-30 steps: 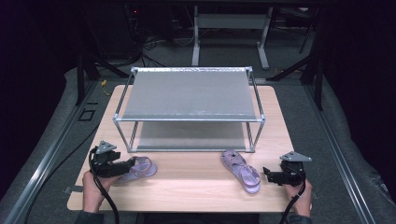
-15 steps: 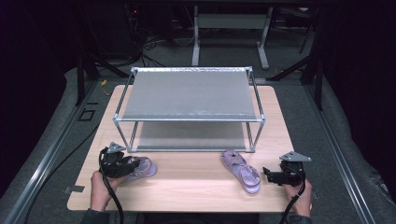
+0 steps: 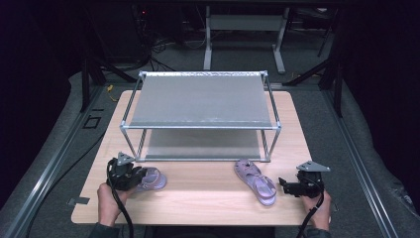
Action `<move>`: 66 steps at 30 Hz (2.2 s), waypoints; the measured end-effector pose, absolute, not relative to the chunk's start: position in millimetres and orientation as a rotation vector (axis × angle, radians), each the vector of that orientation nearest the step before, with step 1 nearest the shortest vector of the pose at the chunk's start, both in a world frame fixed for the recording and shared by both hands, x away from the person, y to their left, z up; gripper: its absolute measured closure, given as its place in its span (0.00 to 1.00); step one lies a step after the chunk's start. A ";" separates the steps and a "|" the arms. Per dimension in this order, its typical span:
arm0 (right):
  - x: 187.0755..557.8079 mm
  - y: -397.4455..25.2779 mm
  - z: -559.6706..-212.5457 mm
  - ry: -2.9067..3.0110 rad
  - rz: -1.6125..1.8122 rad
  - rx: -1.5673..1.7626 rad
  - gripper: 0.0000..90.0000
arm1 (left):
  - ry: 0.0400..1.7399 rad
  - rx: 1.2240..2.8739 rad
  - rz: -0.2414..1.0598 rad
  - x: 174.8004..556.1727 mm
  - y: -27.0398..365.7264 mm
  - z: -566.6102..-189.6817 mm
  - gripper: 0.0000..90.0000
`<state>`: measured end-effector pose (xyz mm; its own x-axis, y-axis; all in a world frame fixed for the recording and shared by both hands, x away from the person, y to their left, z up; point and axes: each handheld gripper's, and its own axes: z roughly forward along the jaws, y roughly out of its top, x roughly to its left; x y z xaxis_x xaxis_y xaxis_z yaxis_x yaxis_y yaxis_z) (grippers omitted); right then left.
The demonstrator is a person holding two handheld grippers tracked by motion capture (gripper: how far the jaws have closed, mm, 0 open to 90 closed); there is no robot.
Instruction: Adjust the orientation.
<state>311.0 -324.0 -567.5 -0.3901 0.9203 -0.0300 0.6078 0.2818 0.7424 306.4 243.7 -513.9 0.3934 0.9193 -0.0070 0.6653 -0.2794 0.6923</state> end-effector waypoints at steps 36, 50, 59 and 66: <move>310.9 -324.2 -567.4 2.100 0.910 1.367 0.07 | 0.850 2.315 0.433 321.1 124.3 -513.2 0.76; 311.1 -324.0 -567.5 2.099 0.907 1.369 0.07 | 0.958 2.210 0.421 299.8 145.5 -501.6 0.44; 311.1 -323.9 -567.5 2.097 0.905 1.371 0.07 | 0.964 2.195 0.397 305.0 145.5 -510.1 0.62; 311.1 -324.2 -567.4 2.097 0.906 1.370 0.07 | 0.910 2.224 0.508 303.1 140.1 -511.4 0.87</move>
